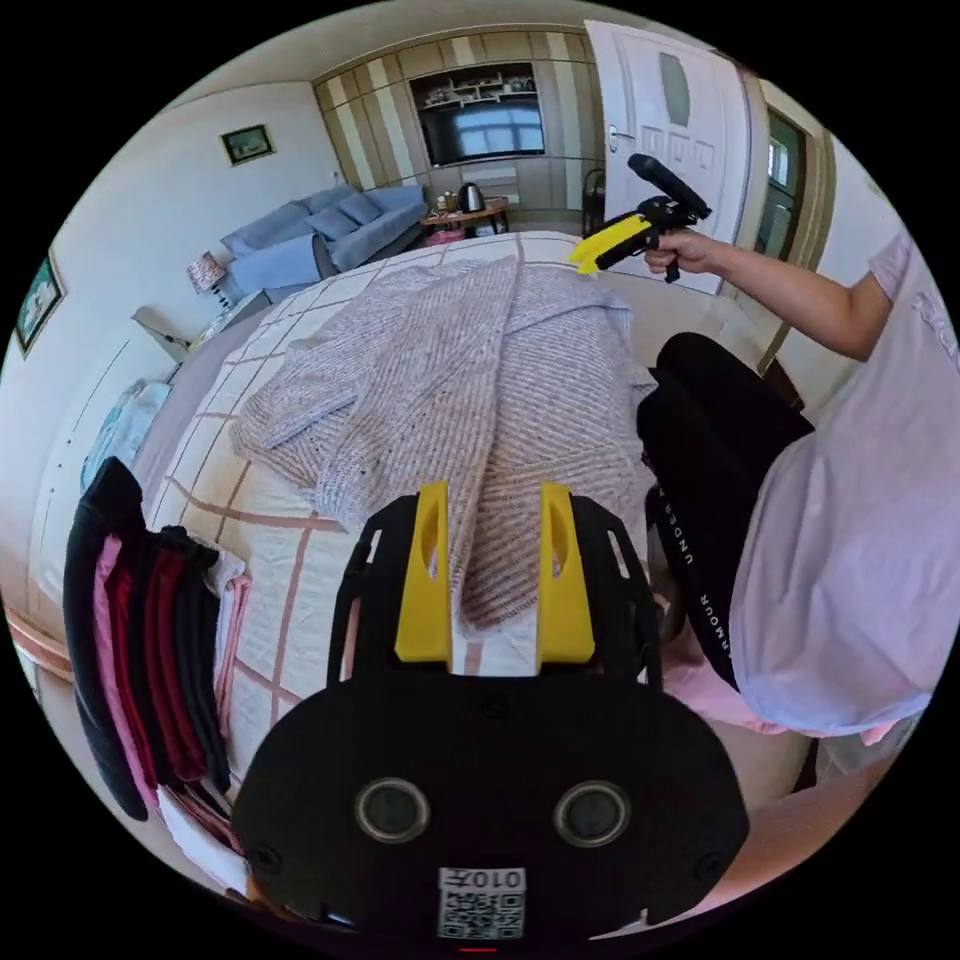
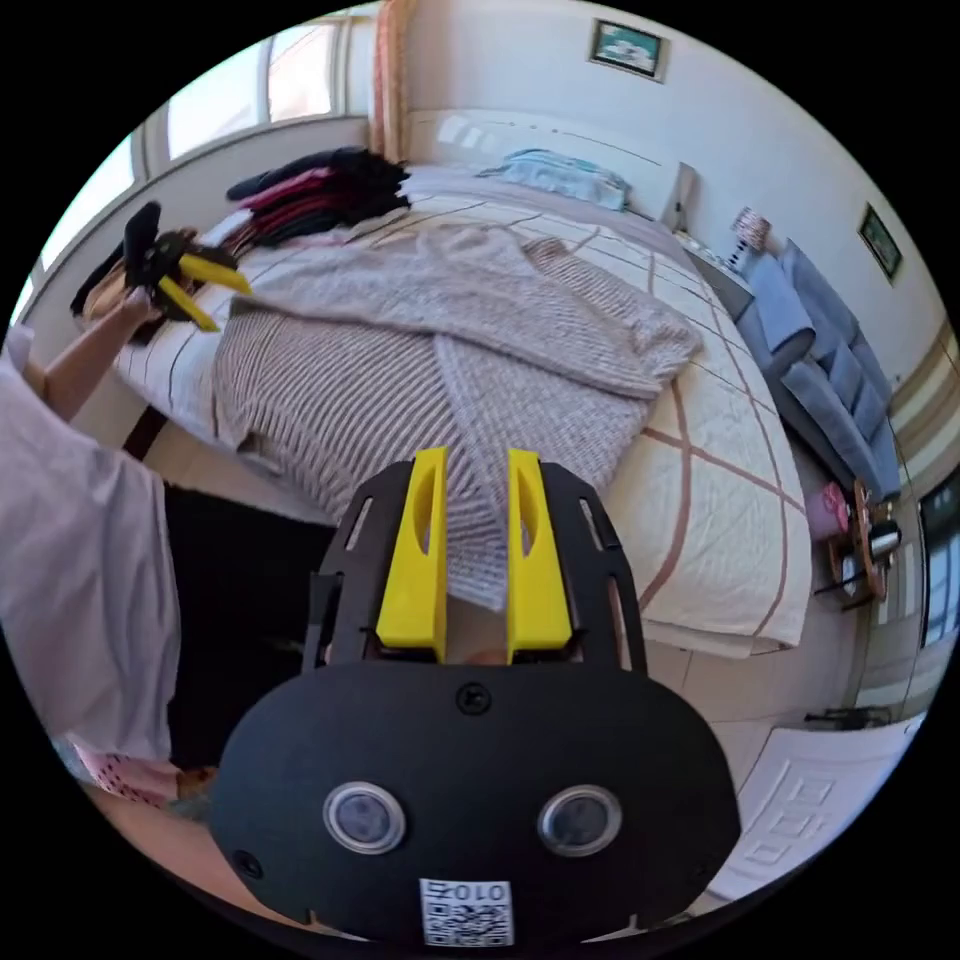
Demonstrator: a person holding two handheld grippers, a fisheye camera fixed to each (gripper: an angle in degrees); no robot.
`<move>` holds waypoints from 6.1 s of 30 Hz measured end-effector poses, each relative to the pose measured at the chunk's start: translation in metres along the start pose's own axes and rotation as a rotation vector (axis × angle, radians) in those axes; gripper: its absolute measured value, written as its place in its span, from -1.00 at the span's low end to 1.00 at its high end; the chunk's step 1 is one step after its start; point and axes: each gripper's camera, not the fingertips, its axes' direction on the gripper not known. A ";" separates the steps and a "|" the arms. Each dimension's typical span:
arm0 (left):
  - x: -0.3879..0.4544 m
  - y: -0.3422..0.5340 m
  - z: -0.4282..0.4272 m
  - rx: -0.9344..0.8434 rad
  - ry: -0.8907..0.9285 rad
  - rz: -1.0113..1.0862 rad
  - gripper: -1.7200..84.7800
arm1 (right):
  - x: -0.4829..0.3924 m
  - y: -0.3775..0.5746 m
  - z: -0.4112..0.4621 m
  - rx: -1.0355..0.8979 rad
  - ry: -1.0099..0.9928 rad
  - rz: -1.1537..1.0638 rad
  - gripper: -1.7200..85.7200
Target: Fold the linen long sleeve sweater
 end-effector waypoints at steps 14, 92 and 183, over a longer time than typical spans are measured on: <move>0.165 -0.053 0.030 -0.167 -0.149 0.314 -0.61 | -0.151 0.081 0.066 -0.165 0.093 -0.221 -0.75; 0.077 -0.050 0.005 -0.052 0.219 0.032 -0.72 | -0.078 0.090 -0.028 0.162 -0.055 -0.051 -0.72; -0.035 0.247 -0.016 0.401 0.208 -0.627 -0.89 | -0.044 -0.401 0.160 -0.164 0.000 -0.094 -0.78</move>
